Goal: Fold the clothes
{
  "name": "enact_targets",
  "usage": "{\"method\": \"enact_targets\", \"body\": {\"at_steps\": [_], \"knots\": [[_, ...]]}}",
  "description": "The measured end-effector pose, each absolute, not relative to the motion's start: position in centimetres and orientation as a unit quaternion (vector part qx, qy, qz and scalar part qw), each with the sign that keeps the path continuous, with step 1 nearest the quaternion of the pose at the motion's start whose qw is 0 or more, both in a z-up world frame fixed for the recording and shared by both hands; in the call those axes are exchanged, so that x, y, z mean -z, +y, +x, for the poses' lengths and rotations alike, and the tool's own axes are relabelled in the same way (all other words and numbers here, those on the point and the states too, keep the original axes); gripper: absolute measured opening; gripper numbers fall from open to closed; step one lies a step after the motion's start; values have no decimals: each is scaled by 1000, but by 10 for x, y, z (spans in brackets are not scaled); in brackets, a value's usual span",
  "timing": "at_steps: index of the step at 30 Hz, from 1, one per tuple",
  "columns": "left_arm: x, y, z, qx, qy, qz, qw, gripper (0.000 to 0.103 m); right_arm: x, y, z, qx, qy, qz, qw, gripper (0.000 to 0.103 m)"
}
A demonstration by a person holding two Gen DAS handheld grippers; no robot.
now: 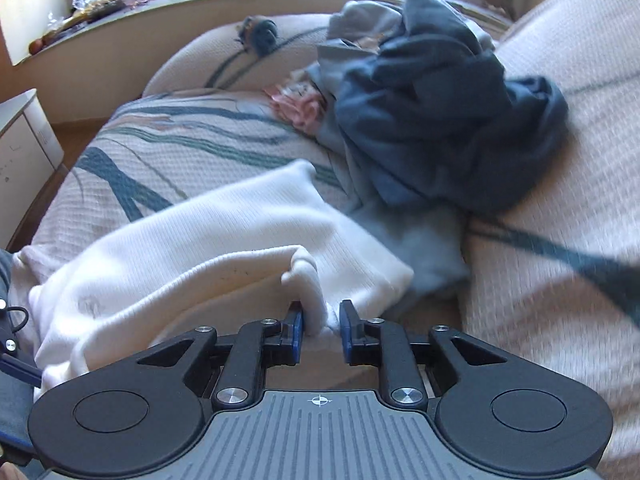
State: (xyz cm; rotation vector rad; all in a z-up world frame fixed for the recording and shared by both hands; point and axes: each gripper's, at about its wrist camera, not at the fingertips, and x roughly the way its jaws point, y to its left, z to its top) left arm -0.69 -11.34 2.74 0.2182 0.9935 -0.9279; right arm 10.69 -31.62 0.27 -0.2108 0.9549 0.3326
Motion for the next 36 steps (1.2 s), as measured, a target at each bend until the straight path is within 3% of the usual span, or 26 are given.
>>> {"method": "enact_targets", "body": {"at_steps": [6, 10, 13, 18, 20, 21, 22, 30, 36], "knots": [[-46, -79, -12, 371, 435, 60, 818, 65, -9, -339, 89, -124, 451, -105, 877, 23], [-62, -48, -16, 325, 425, 31, 845, 74, -28, -362, 73, -82, 430, -97, 894, 33], [-65, -28, -16, 299, 428, 15, 853, 78, -43, -377, 62, -56, 402, -63, 912, 33], [-35, -13, 2, 232, 477, -24, 847, 79, -52, -356, 66, -114, 372, -24, 921, 35], [-26, -12, 8, 208, 478, -27, 853, 79, -48, -336, 77, -141, 367, -45, 918, 53], [-21, -12, 11, 196, 479, -27, 855, 80, -45, -327, 82, -151, 364, -62, 917, 69], [-17, -12, 14, 185, 480, -20, 857, 82, -42, -317, 88, -161, 361, -81, 915, 73], [14, -12, 26, 179, 519, -18, 835, 86, -10, -275, 154, -247, 381, -197, 869, 73], [18, -12, 25, 185, 514, -21, 837, 86, 22, -269, 193, -288, 428, -210, 830, 73]]}}
